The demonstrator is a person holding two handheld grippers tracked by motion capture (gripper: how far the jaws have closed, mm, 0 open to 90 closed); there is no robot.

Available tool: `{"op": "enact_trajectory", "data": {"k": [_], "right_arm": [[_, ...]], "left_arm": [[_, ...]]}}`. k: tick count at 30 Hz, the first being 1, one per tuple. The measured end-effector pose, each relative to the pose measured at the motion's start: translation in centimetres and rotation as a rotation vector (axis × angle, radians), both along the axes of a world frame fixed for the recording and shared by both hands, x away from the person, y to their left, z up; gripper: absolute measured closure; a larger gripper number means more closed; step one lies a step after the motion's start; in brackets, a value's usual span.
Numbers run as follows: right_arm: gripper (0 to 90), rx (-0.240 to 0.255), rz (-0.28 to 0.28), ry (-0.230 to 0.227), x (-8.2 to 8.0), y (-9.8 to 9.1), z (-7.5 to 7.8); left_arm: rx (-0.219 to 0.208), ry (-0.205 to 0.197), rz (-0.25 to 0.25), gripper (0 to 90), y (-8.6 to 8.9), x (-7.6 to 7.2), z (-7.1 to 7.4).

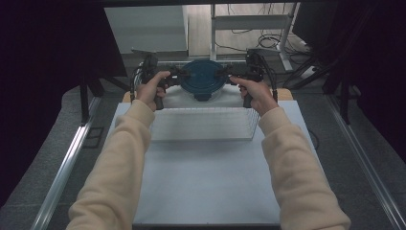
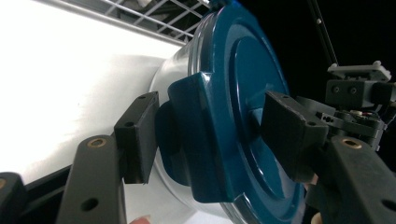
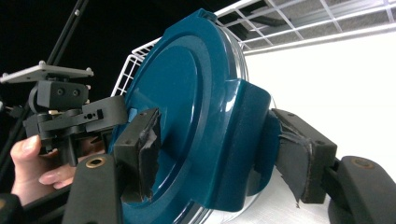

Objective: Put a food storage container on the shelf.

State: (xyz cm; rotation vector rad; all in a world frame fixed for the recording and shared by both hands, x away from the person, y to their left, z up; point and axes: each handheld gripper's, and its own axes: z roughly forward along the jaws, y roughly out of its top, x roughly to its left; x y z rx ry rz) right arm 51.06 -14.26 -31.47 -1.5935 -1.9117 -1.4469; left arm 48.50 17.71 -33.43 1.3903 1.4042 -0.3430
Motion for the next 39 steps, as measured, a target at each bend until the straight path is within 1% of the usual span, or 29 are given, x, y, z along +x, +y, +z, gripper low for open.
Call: {"op": "enact_trajectory", "data": {"k": [3,5,7,8,9,12,14,15,17,18,19,20,21,23,25,26,27,28,29,30,32,33,34,35,36,37,39], "right_arm": [[35.0,0.014,0.009,0.031,0.2,-0.3,-0.4],[34.5,0.019,0.003,0.019,0.2,-0.3,-0.5],[31.1,0.012,-0.001,0.009,0.1,-0.2,-0.5],[25.6,0.001,-0.002,-0.002,0.0,0.0,-0.5],[20.5,-0.018,-0.008,-0.026,-0.2,0.2,-0.3],[8.7,-0.056,-0.022,-0.071,-0.7,0.3,0.3],[6.2,-0.113,-0.049,-0.121,-1.5,0.3,0.9],[4.8,-0.121,-0.047,-0.132,-1.9,0.2,1.1],[4.6,-0.136,-0.041,-0.16,-2.9,0.1,1.6],[4.2,-0.13,-0.024,-0.173,-3.6,0.1,1.9],[3.9,-0.128,-0.011,-0.191,-4.3,0.0,2.2],[4.0,-0.136,-0.007,-0.209,-4.9,0.0,2.4],[4.0,-0.167,0.0,-0.243,-5.9,-0.2,2.8],[4.2,-0.203,0.015,-0.289,-7.4,-0.6,3.2],[5.3,-0.224,0.032,-0.332,-8.9,-1.1,3.4],[5.9,-0.233,0.038,-0.345,-9.5,-1.3,3.3],[6.8,-0.256,0.048,-0.365,-10.6,-1.8,3.0],[7.3,-0.261,0.054,-0.372,-11.1,-2.1,2.8],[7.8,-0.263,0.062,-0.378,-11.6,-2.4,2.4],[8.6,-0.272,0.073,-0.394,-12.5,-2.9,1.8],[9.1,-0.296,0.085,-0.401,-13.8,-3.5,0.6],[9.7,-0.303,0.088,-0.407,-14.5,-3.9,0.1],[10.4,-0.305,0.09,-0.413,-15.0,-4.2,-0.3],[11.0,-0.308,0.094,-0.422,-15.8,-4.7,-0.9],[11.5,-0.303,0.095,-0.426,-16.5,-5.2,-1.3],[12.0,-0.289,0.099,-0.423,-17.1,-5.6,-1.8],[12.8,-0.237,0.114,-0.418,-18.3,-6.6,-3.0]], "left_arm": [[-0.003,-0.009,0.008,38.6,-0.1,0.0,-0.1],[-0.011,-0.007,0.003,37.8,-0.1,0.1,-0.3],[-0.013,-0.01,-0.001,33.7,-0.2,0.1,-0.4],[-0.003,-0.023,0.005,31.4,-0.1,0.0,-0.3],[0.006,-0.039,0.019,28.9,0.0,-0.1,-0.2],[0.058,-0.071,0.062,24.8,0.4,-0.7,0.4],[0.077,-0.099,0.075,23.2,0.6,-1.5,0.9],[0.086,-0.115,0.073,23.2,0.7,-2.0,1.3],[0.113,-0.153,0.06,22.9,0.8,-3.2,1.9],[0.137,-0.175,0.056,22.9,0.7,-4.0,2.2],[0.148,-0.189,0.049,23.0,0.7,-4.5,2.3],[0.155,-0.215,0.035,23.0,0.7,-5.5,2.5],[0.159,-0.228,0.024,23.1,0.6,-6.3,2.6],[0.178,-0.256,0.005,23.1,0.4,-7.9,2.8],[0.21,-0.264,-0.016,23.2,0.1,-9.2,2.7],[0.246,-0.276,-0.046,23.2,-0.1,-10.4,2.5],[0.263,-0.281,-0.052,23.3,-0.2,-11.0,2.4],[0.277,-0.289,-0.055,23.4,-0.3,-11.6,2.2],[0.288,-0.301,-0.066,23.5,-0.4,-12.7,1.9],[0.293,-0.312,-0.075,23.5,-0.4,-13.5,1.6],[0.301,-0.332,-0.084,23.9,-0.5,-15.1,0.8],[0.297,-0.338,-0.084,24.1,-0.4,-15.8,0.5],[0.3,-0.349,-0.093,24.2,-0.4,-16.7,-0.1],[0.313,-0.356,-0.097,24.2,-0.3,-17.5,-0.6],[0.321,-0.36,-0.1,24.4,-0.3,-18.2,-1.1],[0.33,-0.364,-0.108,24.5,-0.4,-18.9,-1.7],[0.332,-0.359,-0.117,25.0,-0.4,-20.0,-3.0]]}}
